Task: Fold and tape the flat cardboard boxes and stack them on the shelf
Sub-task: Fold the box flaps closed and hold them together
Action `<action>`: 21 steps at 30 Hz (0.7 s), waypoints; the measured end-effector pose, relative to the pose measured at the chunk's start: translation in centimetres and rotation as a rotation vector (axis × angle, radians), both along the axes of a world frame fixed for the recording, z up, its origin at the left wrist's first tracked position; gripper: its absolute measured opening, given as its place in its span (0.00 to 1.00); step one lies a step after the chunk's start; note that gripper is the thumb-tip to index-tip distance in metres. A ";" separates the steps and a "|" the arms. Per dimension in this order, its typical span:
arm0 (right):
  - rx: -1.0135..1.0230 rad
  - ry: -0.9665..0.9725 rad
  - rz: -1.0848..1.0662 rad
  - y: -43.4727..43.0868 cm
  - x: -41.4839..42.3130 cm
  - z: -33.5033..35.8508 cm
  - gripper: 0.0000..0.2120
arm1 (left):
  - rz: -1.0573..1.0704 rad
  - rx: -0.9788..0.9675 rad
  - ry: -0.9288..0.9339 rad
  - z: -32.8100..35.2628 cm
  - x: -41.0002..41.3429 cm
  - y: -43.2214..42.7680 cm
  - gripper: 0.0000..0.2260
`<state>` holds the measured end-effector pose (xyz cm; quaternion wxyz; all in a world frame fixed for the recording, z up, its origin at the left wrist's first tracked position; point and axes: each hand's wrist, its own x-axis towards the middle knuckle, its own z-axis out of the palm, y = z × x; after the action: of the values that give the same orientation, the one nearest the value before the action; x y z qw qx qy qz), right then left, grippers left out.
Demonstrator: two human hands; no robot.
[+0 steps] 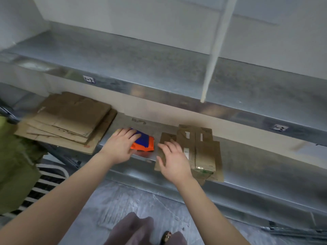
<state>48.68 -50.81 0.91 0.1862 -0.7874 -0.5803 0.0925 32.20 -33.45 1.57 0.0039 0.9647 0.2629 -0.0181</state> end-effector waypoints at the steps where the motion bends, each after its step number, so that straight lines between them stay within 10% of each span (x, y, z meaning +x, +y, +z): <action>1: -0.013 0.006 -0.001 1.1 -0.5 -0.3 0.23 | -0.005 0.000 0.010 -0.1 -0.1 0.8 0.29; 21: -0.320 0.127 -0.362 6.9 -1.9 -7.5 0.28 | -0.187 -0.415 0.063 -3.9 3.0 9.1 0.29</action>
<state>46.79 -43.92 -6.58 0.1088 -0.8905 -0.3949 0.1979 35.20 -24.38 -2.31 0.1924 0.9622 0.1631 -0.1023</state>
